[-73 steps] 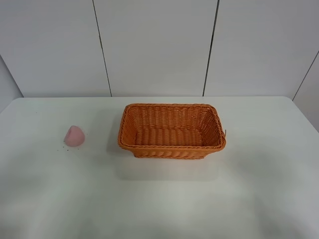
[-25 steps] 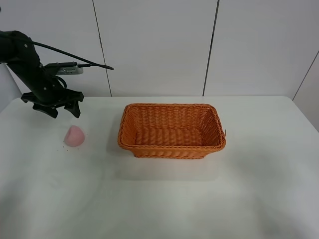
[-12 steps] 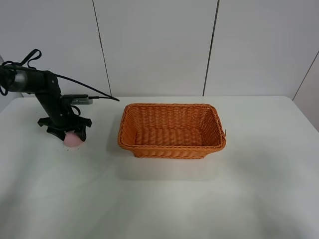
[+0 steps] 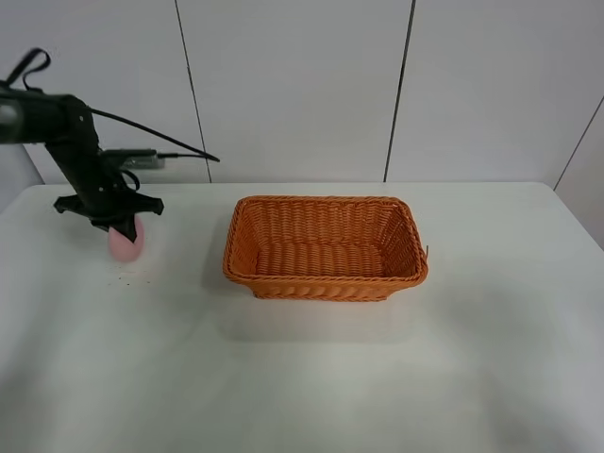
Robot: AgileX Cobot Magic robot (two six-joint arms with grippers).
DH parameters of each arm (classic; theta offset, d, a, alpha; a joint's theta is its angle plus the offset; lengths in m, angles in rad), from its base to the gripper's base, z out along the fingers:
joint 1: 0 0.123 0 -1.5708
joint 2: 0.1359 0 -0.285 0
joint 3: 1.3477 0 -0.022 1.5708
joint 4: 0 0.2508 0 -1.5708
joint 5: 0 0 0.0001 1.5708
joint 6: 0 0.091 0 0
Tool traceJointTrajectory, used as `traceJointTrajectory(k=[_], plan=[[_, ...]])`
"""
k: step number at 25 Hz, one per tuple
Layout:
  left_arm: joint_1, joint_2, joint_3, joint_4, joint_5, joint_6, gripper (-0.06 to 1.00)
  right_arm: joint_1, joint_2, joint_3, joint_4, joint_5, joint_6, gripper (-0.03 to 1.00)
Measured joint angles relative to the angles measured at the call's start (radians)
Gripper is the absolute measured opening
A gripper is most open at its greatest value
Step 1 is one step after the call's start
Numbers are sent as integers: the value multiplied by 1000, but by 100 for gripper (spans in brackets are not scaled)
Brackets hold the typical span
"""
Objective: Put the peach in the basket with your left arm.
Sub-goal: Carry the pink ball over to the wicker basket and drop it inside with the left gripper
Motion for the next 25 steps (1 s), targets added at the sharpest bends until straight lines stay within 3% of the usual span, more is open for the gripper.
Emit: traceJointTrajectory(k=[6,11,17,25], plan=[[-14,-127,-161,0,190,-4,15,0,0,0,0,0,0,69],[-115,-136,-285,0,319,-4,15,0,0,0,0,0,0,69],[-337,-111,-342,-20,323,-23,15,0,0,0,0,0,0,69],[-573,121,-498,-61,211,-58,15,0,0,0,0,0,0,69]])
